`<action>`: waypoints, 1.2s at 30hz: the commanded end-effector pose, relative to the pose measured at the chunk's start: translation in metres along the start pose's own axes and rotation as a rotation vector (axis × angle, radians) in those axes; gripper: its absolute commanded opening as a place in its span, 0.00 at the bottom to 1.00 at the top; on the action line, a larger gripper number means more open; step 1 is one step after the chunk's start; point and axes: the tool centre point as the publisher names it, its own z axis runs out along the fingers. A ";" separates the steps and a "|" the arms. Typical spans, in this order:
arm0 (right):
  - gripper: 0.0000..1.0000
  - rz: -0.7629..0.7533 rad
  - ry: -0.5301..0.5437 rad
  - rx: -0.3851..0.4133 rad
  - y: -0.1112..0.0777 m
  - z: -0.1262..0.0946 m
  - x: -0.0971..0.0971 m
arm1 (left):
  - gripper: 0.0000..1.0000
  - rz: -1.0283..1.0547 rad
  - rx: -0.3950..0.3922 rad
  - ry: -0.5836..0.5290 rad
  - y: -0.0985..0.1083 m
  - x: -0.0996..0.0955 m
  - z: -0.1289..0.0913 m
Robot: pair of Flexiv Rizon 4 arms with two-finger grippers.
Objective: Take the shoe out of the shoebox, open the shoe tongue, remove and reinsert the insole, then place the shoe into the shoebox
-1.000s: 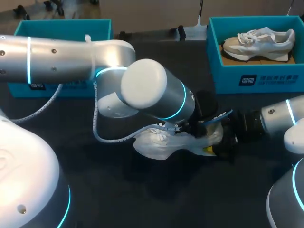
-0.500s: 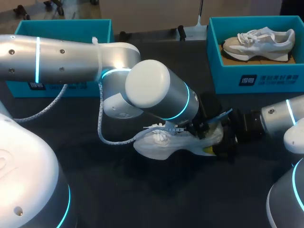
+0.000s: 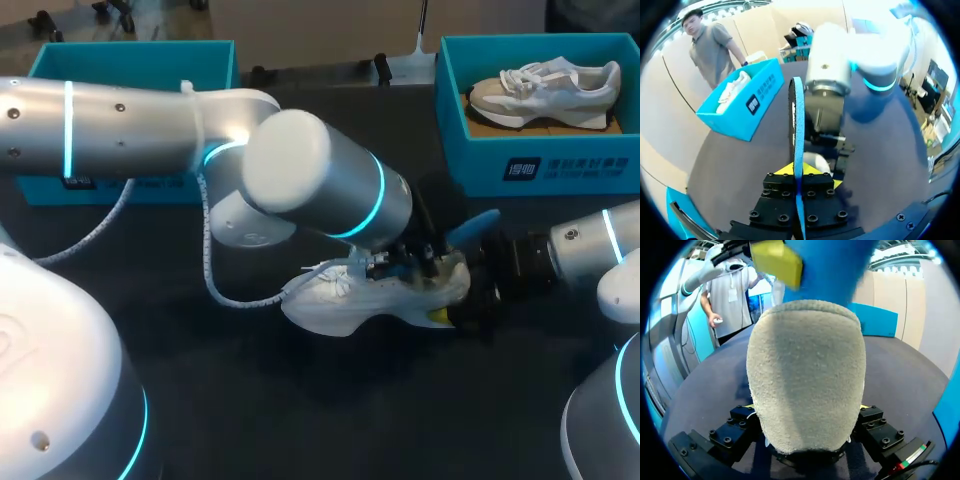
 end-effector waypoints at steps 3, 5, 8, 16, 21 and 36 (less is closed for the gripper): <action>0.00 0.000 -0.002 0.003 -0.001 0.003 -0.001 | 0.00 -0.013 0.046 0.102 -0.005 -0.009 -0.033; 0.00 0.000 -0.002 0.003 -0.001 0.003 -0.001 | 0.00 -0.018 0.065 0.158 -0.010 -0.008 -0.042; 0.00 0.000 -0.002 0.003 -0.001 0.003 -0.001 | 0.00 -0.033 0.081 0.238 -0.018 -0.011 -0.056; 0.00 0.000 -0.002 0.003 -0.001 0.003 -0.001 | 0.00 -0.080 0.207 0.313 -0.034 -0.020 -0.092; 0.00 0.000 -0.002 0.003 -0.001 0.003 -0.001 | 0.00 -0.120 0.272 0.333 -0.041 -0.028 -0.112; 0.00 0.000 -0.002 0.003 -0.001 0.003 -0.001 | 0.00 -0.266 0.463 0.401 -0.083 -0.041 -0.168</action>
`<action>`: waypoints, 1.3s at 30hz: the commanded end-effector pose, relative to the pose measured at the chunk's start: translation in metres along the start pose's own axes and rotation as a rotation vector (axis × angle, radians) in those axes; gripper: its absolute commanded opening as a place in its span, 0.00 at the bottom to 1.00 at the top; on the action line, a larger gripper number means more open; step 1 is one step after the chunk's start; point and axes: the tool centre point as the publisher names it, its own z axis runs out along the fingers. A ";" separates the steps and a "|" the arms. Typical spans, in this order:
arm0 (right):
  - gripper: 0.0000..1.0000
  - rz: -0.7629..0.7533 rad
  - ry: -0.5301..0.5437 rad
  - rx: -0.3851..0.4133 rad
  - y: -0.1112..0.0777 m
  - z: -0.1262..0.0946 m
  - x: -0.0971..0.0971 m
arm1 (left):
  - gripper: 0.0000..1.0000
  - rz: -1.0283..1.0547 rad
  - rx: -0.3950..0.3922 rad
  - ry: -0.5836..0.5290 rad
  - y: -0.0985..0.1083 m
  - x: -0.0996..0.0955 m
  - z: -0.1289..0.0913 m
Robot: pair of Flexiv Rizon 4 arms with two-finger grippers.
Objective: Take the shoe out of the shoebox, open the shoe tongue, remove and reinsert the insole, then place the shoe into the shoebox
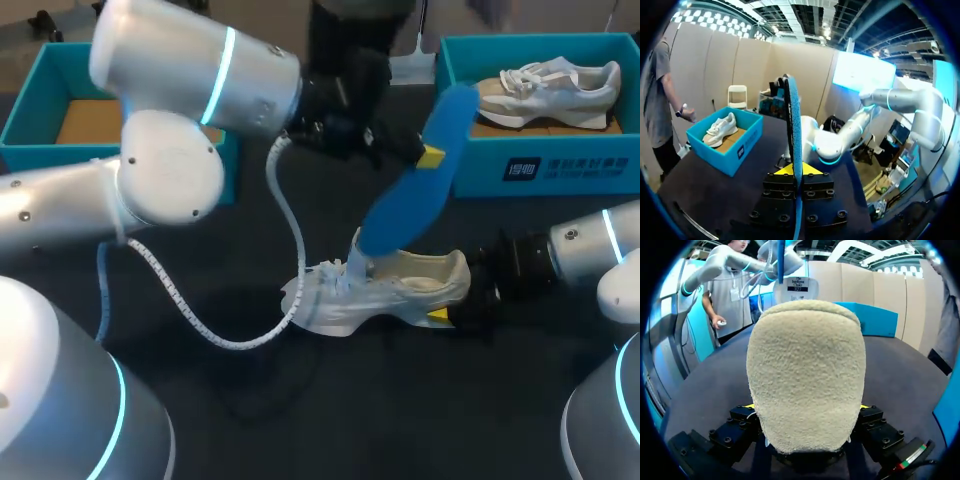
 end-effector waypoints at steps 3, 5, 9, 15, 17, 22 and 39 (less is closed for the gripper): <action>0.00 0.000 -0.002 0.003 -0.001 0.003 -0.001 | 0.00 -0.066 0.102 0.040 -0.014 -0.004 -0.021; 0.00 0.000 -0.002 0.003 -0.001 0.003 -0.001 | 0.00 -0.098 0.140 0.068 -0.018 -0.006 -0.025; 0.00 0.000 -0.002 0.003 -0.001 0.003 -0.001 | 0.00 -0.178 0.201 0.128 -0.023 -0.013 -0.033; 0.00 0.000 -0.002 0.003 -0.001 0.003 -0.001 | 0.00 -0.178 0.201 0.128 -0.023 -0.013 -0.033; 0.00 0.000 -0.002 0.003 -0.001 0.003 -0.001 | 0.00 -0.178 0.201 0.128 -0.023 -0.013 -0.033; 0.00 0.000 -0.002 0.003 -0.001 0.003 -0.001 | 0.00 -0.178 0.201 0.128 -0.023 -0.013 -0.033; 0.00 0.000 -0.002 0.003 -0.001 0.003 -0.001 | 0.00 -0.302 0.231 0.192 -0.032 -0.005 -0.041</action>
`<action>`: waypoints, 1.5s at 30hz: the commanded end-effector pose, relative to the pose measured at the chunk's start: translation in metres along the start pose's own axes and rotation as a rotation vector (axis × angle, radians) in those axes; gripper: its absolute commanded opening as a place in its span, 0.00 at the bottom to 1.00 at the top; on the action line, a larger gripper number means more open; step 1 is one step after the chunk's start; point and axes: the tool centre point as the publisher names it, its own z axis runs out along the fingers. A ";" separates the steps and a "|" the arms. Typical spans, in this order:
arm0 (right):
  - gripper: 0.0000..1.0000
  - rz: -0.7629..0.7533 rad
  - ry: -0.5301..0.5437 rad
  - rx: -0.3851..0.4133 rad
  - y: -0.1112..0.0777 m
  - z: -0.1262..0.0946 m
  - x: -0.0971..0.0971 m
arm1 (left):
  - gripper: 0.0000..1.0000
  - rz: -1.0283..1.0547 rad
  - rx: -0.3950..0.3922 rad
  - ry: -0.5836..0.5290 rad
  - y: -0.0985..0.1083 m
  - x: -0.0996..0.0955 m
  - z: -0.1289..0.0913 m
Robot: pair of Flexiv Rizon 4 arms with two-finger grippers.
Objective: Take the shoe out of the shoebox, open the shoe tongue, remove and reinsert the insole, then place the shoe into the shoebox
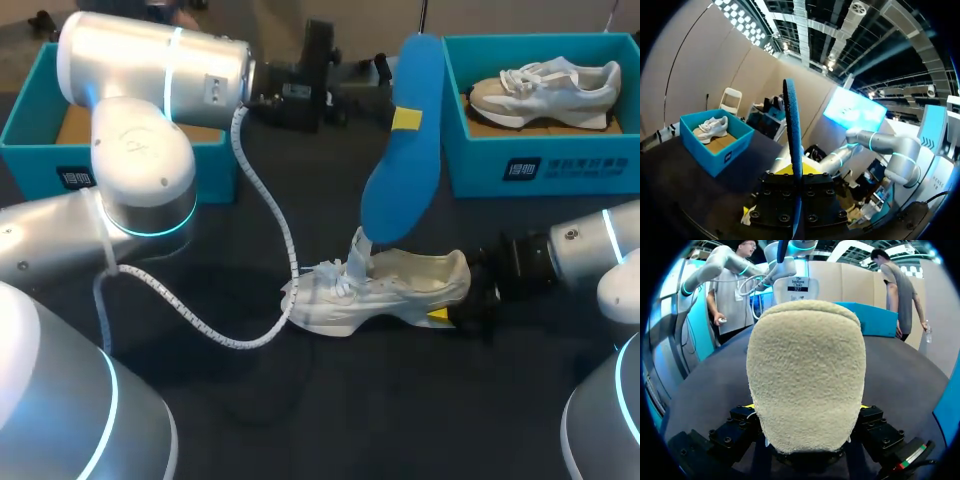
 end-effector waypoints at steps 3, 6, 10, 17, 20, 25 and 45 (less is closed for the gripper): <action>0.00 0.000 -0.002 0.003 -0.001 0.003 -0.001 | 0.00 -0.090 0.045 0.061 -0.010 0.017 -0.002; 0.00 0.000 -0.002 0.003 -0.001 0.003 -0.001 | 0.00 -0.184 0.058 0.075 -0.018 0.027 -0.002; 0.00 0.000 -0.002 0.003 -0.001 0.003 -0.001 | 0.00 -0.293 0.093 0.080 -0.031 0.046 0.001; 0.00 0.000 -0.002 0.003 -0.001 0.003 -0.001 | 0.00 -0.331 0.117 0.136 -0.036 0.058 0.002; 0.00 0.000 -0.002 0.003 -0.001 0.003 -0.001 | 0.00 -0.331 0.117 0.136 -0.036 0.058 0.002; 0.00 0.000 -0.002 0.003 -0.001 0.003 -0.001 | 0.00 -0.331 0.117 0.136 -0.036 0.058 0.002; 0.00 0.000 -0.002 0.003 -0.001 0.003 -0.001 | 0.00 -0.527 0.107 0.116 -0.033 0.129 -0.036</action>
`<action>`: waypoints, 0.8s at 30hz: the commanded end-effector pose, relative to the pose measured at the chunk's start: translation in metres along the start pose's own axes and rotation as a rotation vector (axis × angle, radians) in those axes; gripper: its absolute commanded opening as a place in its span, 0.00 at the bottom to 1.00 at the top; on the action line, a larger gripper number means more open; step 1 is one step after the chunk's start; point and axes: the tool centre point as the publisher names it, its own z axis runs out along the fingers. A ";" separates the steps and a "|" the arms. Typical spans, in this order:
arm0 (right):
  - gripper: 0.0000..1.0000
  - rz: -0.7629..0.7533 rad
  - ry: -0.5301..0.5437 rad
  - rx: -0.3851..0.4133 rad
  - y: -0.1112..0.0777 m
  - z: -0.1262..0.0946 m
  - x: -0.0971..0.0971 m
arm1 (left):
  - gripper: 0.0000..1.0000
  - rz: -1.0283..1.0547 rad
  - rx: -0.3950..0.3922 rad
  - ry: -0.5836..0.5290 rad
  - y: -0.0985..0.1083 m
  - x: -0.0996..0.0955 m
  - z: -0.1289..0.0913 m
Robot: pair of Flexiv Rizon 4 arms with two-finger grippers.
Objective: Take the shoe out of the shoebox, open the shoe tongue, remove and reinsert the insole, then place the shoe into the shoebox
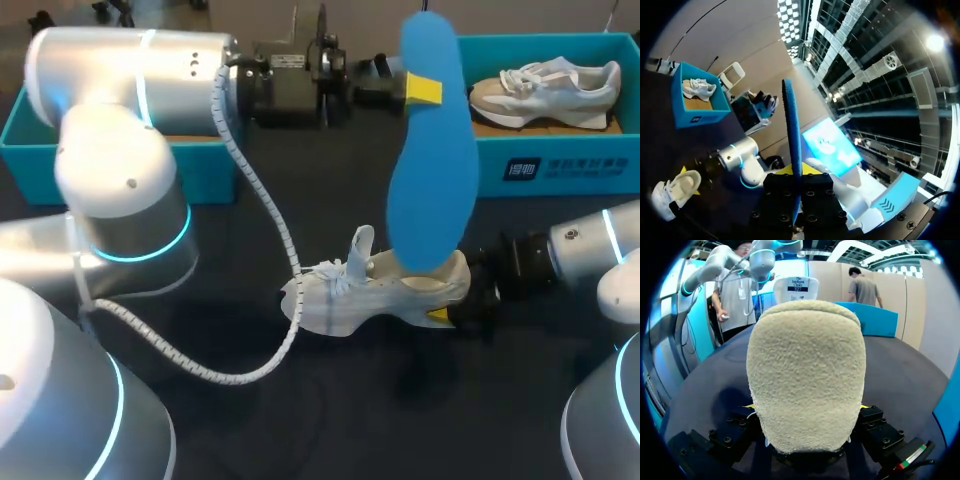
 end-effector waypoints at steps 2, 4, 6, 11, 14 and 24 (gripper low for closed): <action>0.00 0.000 -0.002 0.002 -0.001 0.003 -0.001 | 0.00 -0.022 0.007 -0.023 0.012 0.017 -0.027; 0.00 0.000 -0.002 0.002 -0.001 0.003 -0.001 | 0.00 -0.025 0.000 -0.029 0.016 0.018 -0.031; 0.00 0.000 -0.002 0.002 -0.001 0.003 -0.001 | 0.00 -0.042 -0.001 -0.032 0.021 0.020 -0.035; 0.00 0.000 -0.002 0.002 -0.001 0.003 -0.001 | 0.00 -0.026 -0.010 -0.020 0.025 0.024 -0.043; 0.00 0.000 -0.002 0.002 -0.001 0.003 -0.001 | 0.00 -0.027 0.012 -0.019 0.026 0.023 -0.048; 0.00 0.000 -0.002 0.002 -0.001 0.003 -0.001 | 0.00 -0.056 0.050 0.015 0.027 0.022 -0.050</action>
